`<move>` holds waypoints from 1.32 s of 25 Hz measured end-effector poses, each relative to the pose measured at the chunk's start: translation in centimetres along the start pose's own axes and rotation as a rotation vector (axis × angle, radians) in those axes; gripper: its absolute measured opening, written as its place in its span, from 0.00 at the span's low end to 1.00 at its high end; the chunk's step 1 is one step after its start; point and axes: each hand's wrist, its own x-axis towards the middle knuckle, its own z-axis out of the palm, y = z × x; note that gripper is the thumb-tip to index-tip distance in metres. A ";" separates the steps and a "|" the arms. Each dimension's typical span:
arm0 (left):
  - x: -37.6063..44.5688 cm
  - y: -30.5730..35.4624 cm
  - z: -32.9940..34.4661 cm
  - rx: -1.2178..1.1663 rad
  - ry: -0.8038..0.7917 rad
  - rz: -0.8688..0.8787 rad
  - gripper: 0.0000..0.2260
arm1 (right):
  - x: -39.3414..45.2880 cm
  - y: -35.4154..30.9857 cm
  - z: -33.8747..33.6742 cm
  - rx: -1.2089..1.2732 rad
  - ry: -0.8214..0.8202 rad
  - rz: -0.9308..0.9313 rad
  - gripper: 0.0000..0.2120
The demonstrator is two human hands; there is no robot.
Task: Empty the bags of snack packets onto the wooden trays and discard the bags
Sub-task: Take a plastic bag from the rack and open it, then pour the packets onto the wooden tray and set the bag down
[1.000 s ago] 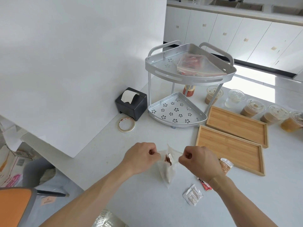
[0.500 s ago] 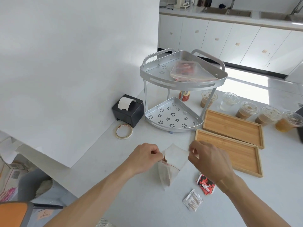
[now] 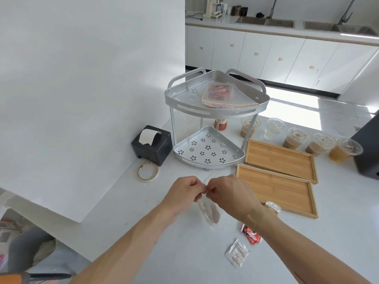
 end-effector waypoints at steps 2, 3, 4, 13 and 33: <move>0.7 -0.8 -0.3 -0.051 0.034 -0.022 0.08 | 0.1 0.5 -0.5 -0.029 0.056 -0.004 0.08; 1.3 -1.5 -0.5 -0.056 0.064 -0.054 0.09 | 0.0 1.0 -1.0 -0.023 0.077 0.005 0.08; 1.9 -2.4 -0.6 -0.040 0.089 -0.100 0.08 | 0.0 1.5 -1.7 0.000 0.086 0.017 0.07; 6.8 -7.0 3.2 -0.094 -0.272 -0.182 0.10 | -2.1 7.2 -7.2 0.137 0.117 0.027 0.06; 17.3 10.8 14.5 0.871 0.136 0.387 0.09 | 1.2 32.4 -3.0 0.620 0.308 0.685 0.01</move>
